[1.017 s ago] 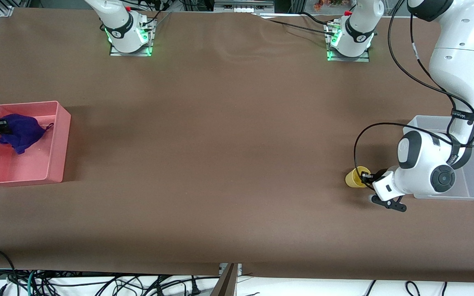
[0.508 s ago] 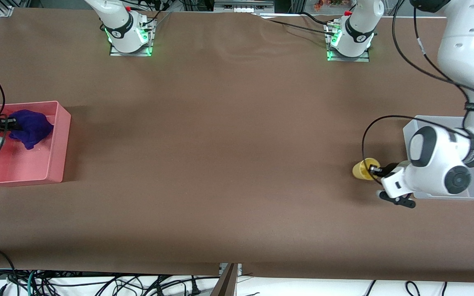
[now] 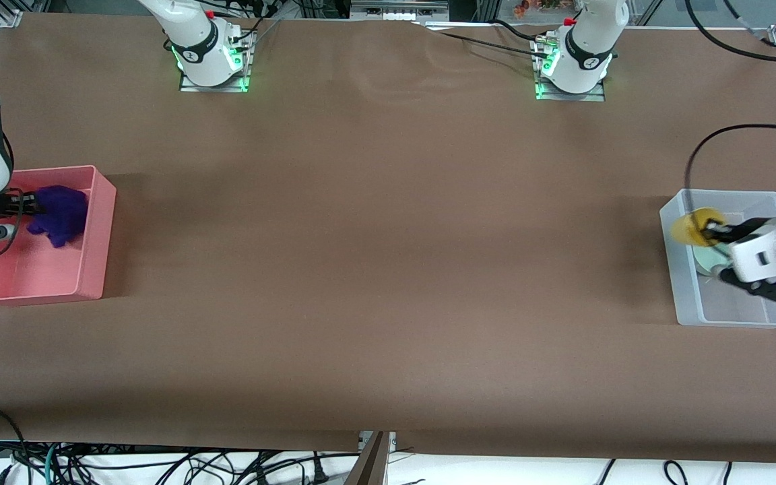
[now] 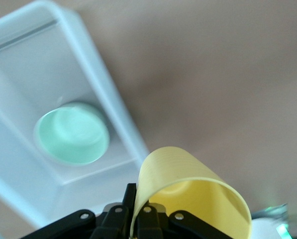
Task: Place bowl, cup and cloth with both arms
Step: 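Carry the yellow cup into the green bowl with the left gripper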
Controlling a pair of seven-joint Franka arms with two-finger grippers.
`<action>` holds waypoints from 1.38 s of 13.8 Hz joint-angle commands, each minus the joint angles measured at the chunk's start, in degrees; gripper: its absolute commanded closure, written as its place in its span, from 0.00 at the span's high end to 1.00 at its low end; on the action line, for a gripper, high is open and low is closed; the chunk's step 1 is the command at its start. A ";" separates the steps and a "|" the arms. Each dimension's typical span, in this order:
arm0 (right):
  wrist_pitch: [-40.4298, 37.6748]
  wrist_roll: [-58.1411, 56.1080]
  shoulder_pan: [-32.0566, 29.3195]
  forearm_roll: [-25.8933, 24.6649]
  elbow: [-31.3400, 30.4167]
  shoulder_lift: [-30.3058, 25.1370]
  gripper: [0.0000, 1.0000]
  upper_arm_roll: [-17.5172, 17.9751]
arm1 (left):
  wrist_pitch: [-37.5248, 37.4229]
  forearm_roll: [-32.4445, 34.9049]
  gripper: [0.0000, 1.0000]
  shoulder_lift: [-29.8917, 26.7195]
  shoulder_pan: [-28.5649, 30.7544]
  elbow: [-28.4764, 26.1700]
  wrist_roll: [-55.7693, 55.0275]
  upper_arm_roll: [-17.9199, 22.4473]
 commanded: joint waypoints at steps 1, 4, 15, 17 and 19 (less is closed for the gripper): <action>-0.07 1.13 0.13 0.92 0.18 -0.94 0.92 0.10 | 1.61 4.17 0.00 1.18 5.81 -1.07 9.89 0.19; -2.95 0.96 0.31 0.92 2.99 -2.87 0.98 0.19 | 17.66 5.84 0.00 1.80 11.89 -10.27 18.97 0.28; -20.54 7.52 0.40 0.65 15.65 -11.57 0.99 10.54 | 27.91 4.96 0.58 5.32 13.76 -13.73 19.15 0.19; -22.65 15.76 0.40 0.48 15.65 -12.63 0.99 15.98 | 27.38 4.96 1.00 4.97 13.67 -13.64 19.24 -0.07; -24.06 26.39 0.40 -0.14 15.65 -13.42 0.99 21.53 | 26.60 4.96 1.00 3.92 13.67 -13.29 19.16 -0.34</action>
